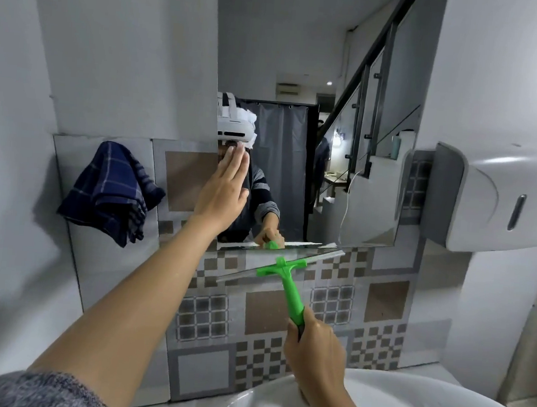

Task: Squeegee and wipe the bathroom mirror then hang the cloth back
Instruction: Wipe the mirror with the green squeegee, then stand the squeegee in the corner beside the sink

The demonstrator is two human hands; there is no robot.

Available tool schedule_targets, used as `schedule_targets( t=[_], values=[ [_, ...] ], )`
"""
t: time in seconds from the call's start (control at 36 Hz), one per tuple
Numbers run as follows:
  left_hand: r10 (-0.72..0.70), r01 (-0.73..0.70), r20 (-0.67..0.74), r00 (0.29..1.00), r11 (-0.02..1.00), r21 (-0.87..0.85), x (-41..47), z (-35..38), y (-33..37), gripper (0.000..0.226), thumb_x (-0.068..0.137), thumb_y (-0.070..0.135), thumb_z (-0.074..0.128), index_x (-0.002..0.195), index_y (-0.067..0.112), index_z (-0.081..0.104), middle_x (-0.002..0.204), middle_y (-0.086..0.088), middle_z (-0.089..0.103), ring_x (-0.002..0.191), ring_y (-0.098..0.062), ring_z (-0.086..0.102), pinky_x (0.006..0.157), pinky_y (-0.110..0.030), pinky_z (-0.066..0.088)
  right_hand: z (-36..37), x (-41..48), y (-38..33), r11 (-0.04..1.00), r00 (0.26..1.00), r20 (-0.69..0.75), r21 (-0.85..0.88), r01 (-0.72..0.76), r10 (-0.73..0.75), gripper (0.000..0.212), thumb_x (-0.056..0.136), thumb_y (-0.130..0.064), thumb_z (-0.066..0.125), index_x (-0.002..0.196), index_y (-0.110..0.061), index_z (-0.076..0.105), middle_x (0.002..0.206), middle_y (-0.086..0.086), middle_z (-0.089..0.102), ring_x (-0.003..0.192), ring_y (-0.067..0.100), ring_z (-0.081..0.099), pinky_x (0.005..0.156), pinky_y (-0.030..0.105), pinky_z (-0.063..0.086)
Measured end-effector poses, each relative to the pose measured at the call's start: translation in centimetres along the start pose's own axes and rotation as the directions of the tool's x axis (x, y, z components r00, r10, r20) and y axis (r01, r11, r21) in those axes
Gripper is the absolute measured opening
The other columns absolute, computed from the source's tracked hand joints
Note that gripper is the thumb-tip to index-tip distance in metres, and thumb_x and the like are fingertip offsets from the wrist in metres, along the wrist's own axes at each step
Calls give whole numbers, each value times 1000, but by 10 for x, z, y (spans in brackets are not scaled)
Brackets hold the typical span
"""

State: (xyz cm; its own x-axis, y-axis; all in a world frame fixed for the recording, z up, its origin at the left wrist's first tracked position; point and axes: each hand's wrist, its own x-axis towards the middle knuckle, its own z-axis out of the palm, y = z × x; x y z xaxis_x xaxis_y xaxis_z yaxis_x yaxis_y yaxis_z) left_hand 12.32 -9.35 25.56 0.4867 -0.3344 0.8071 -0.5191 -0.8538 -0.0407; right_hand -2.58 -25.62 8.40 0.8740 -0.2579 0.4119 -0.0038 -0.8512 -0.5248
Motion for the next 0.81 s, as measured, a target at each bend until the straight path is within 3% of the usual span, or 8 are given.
schedule_targets(
  t=[0.14,0.25,0.36,0.42,0.53,0.64,0.75,0.81],
  values=[
    [-60,64,79,995,997,-51,-28,8,9,63,94,14,45,146,7,10,157,-3,-3,144,-20,-1,106,-38,38,-23,-16,17,1000,999,-38,-23,-8,7,21,95,-40,41,97,-20,48,69,-8,51,58,12,49,50,25,40],
    [-83,105,145,986,983,-149,-51,13,25,70,94,17,48,147,9,4,156,-4,-5,143,-17,-7,115,-39,23,-51,-17,26,999,998,-58,46,24,-21,16,94,-34,50,86,-19,49,59,-9,49,43,4,42,37,16,36],
    [-7,63,197,980,959,-278,-68,10,48,68,95,23,48,147,10,6,156,-3,-3,142,-12,-6,117,-29,6,-83,-10,28,990,993,-29,83,116,-114,13,93,-26,53,92,-13,54,59,-10,48,41,4,40,37,14,38],
    [40,41,227,973,938,-343,-75,3,61,64,95,26,46,147,14,10,156,1,3,141,-6,-1,113,-23,7,-96,-3,27,982,983,-4,40,182,-182,15,93,-26,53,96,-12,56,63,-10,50,45,5,45,40,15,39],
    [178,-70,258,949,922,-381,-89,-16,80,59,97,38,37,147,21,11,156,8,6,140,-1,0,111,-25,15,-121,11,19,932,935,69,-81,352,-347,23,93,-29,52,108,-12,56,72,-8,56,50,3,47,43,14,37],
    [240,-137,285,928,931,-339,-106,-30,83,56,96,46,30,145,24,13,154,9,10,139,0,1,110,-26,15,-141,21,4,850,862,163,-158,503,-480,44,91,-34,53,132,-20,47,102,-2,65,66,5,53,51,10,35],
    [227,-130,306,925,943,-306,-127,-43,76,62,90,52,23,144,21,19,153,4,19,138,-3,8,112,-27,16,-152,27,-14,756,777,241,-194,626,-581,44,90,-36,55,133,-29,47,116,-8,64,91,9,59,78,21,47],
    [207,-110,320,925,948,-297,-135,-47,73,58,92,48,23,144,22,23,150,1,28,139,-10,19,112,-33,22,-155,31,-18,726,757,257,-221,651,-601,42,90,-39,54,132,-33,49,115,-11,63,97,7,57,85,26,44]
  ],
)
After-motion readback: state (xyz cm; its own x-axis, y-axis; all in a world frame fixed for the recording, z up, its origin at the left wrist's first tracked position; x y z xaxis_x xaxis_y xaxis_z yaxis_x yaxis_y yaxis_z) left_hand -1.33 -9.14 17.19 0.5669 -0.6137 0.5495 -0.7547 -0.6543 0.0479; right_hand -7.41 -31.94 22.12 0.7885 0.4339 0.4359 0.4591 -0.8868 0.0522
